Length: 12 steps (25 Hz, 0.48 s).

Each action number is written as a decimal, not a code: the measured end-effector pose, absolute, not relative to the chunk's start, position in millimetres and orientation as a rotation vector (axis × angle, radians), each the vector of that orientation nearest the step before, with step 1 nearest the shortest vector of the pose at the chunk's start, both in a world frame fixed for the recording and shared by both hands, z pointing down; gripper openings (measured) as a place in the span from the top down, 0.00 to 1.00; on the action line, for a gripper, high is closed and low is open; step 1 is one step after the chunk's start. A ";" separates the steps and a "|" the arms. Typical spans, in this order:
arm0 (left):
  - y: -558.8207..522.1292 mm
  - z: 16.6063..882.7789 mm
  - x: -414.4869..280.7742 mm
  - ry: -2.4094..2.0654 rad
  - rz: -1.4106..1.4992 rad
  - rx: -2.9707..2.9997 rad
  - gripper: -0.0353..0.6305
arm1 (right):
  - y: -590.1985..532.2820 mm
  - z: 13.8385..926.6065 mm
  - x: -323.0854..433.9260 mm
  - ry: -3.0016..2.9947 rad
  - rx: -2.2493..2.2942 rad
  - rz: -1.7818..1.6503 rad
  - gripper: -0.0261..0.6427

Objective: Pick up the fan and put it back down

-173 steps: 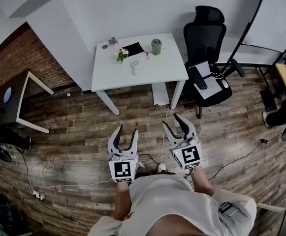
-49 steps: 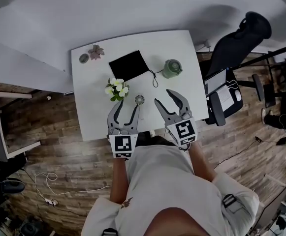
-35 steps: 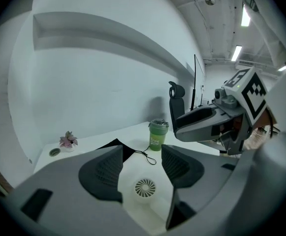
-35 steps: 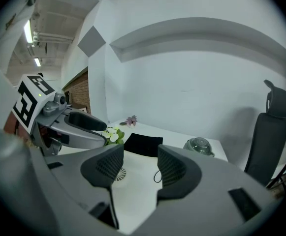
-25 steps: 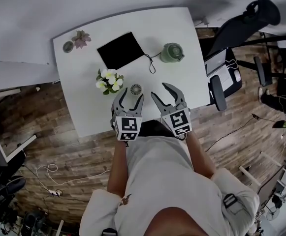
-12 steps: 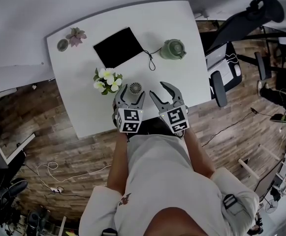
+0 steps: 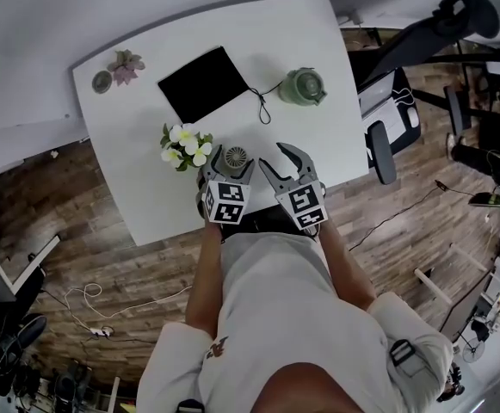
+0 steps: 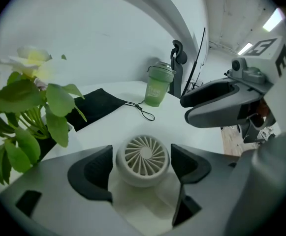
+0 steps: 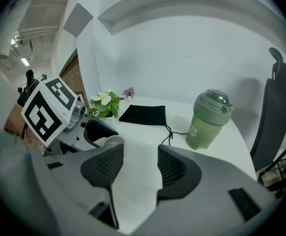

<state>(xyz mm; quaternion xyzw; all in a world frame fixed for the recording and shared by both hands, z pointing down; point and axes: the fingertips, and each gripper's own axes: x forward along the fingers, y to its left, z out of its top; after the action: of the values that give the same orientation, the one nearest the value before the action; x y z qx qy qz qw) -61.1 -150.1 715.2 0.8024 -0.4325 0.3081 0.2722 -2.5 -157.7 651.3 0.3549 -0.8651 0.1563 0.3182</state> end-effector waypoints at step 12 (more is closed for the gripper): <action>-149.1 728.6 -58.2 -1.110 0.901 2.122 0.40 | -162.2 657.0 1.0 -2.230 0.972 0.434 0.63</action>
<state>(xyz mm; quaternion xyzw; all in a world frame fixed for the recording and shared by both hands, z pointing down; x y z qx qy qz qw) -58.2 -149.1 728.6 0.7944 -0.4154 0.3372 0.2875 1.0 -162.2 657.0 0.3715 -0.8522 0.1659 0.3288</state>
